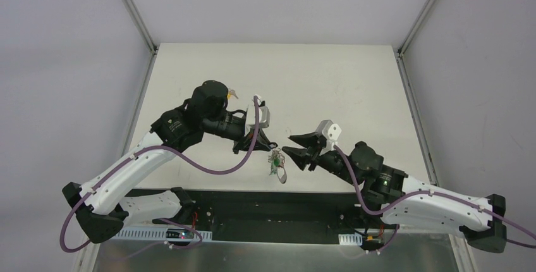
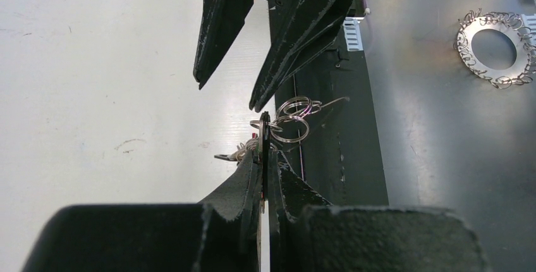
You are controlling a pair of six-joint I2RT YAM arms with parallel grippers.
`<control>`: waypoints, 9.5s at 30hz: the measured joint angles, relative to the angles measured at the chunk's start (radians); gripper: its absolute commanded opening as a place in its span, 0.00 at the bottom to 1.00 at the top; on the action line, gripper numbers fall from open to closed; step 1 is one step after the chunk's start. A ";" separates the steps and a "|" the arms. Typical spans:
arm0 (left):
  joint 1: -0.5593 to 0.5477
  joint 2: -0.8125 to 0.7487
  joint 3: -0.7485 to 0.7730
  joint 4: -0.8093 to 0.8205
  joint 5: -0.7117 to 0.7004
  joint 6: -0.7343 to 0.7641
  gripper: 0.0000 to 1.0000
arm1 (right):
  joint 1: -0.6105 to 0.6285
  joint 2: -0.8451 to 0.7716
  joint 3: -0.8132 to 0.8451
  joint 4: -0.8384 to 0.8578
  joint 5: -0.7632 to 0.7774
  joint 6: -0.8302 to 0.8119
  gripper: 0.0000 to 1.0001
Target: Remove the keys from the keyring
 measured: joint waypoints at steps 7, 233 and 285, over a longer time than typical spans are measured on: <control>0.000 -0.003 0.000 0.000 0.000 0.002 0.00 | 0.000 0.037 0.029 0.002 -0.085 -0.032 0.46; 0.001 0.040 0.068 -0.088 -0.182 0.021 0.00 | -0.088 0.277 0.286 -0.253 -0.066 0.488 0.00; 0.000 -0.025 0.026 -0.154 0.137 0.524 0.00 | -0.196 0.073 0.068 -0.031 -0.377 -0.106 0.45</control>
